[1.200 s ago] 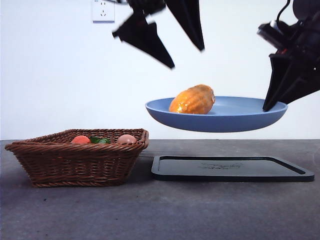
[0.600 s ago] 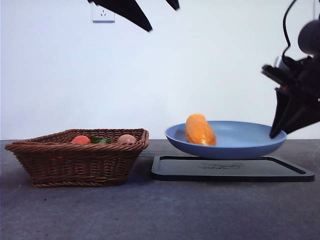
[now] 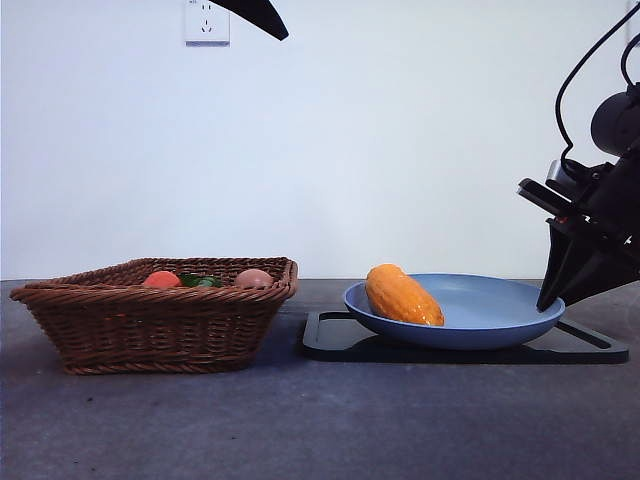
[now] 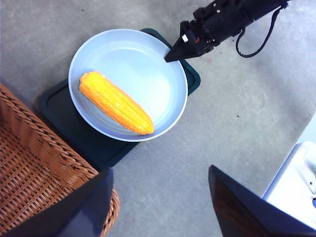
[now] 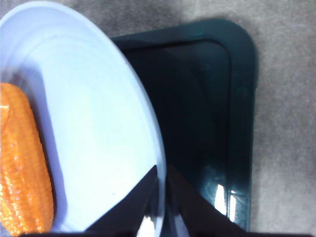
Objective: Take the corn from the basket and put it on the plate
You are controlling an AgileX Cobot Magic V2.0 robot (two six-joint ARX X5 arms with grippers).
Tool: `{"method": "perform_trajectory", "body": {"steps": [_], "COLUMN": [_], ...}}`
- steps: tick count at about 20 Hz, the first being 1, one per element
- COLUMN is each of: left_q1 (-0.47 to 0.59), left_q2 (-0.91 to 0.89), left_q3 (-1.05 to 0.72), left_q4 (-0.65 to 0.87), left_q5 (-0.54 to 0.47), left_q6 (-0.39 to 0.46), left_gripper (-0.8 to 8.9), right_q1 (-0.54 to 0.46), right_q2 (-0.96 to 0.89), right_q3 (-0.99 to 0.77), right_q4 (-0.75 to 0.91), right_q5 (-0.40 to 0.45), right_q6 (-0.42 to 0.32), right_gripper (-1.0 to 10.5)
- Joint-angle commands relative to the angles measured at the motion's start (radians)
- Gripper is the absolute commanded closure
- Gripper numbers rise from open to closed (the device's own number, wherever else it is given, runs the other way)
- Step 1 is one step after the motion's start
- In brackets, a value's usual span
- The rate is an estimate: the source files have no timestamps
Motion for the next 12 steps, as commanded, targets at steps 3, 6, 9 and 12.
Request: {"method": "perform_trajectory", "body": {"steps": [3, 6, 9, 12], "left_q1": [-0.004, -0.004, -0.004, -0.004], "left_q2": [0.006, 0.006, 0.006, 0.006], "left_q3": [0.024, 0.024, 0.024, 0.024], "left_q4": [0.004, 0.001, -0.003, -0.004], "left_q5": [-0.003, -0.003, -0.003, -0.003], "left_q6": [0.013, 0.013, 0.013, 0.014], "left_gripper": [4.98, 4.99, 4.99, 4.99], "right_q1": [0.002, 0.002, 0.002, -0.004], "right_q2": [0.022, 0.021, 0.017, -0.029], "right_q3": [0.025, 0.025, 0.03, 0.035], "right_q4": [-0.008, 0.002, 0.013, -0.008], "right_q5": [-0.003, -0.004, -0.007, -0.009], "right_q6": [0.009, 0.008, 0.009, 0.006], "right_gripper": [9.3, 7.6, 7.4, 7.4]}}
